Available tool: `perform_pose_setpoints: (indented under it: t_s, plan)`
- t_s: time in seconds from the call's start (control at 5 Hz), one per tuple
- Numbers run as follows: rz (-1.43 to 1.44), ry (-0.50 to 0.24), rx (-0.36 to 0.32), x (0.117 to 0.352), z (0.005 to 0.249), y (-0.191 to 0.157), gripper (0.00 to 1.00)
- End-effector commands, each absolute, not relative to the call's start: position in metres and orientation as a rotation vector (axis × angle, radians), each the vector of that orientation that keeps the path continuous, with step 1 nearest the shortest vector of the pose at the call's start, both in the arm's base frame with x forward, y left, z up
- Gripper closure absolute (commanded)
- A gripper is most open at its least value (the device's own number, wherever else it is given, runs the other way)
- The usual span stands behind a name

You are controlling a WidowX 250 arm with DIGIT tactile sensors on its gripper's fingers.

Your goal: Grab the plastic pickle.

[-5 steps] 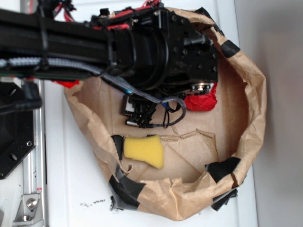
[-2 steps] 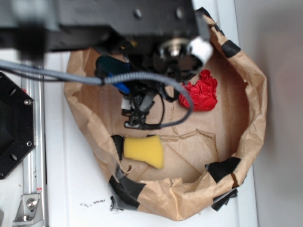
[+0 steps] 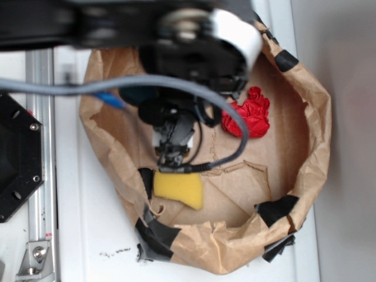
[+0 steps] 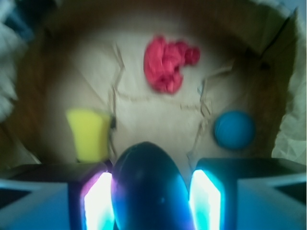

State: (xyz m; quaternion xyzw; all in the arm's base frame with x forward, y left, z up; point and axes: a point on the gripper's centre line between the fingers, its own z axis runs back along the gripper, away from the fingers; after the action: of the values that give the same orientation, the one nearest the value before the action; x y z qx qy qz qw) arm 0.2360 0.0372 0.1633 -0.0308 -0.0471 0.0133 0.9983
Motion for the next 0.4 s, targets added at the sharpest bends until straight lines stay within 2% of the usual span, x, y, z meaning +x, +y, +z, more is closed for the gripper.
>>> perform_pose_setpoints:
  t_s: [0.0, 0.2]
  plan:
    - [0.154, -0.288, -0.134, 0.248, 0.175, 0.040, 1.00]
    - [0.175, -0.278, -0.103, 0.260, 0.171, 0.036, 1.00]
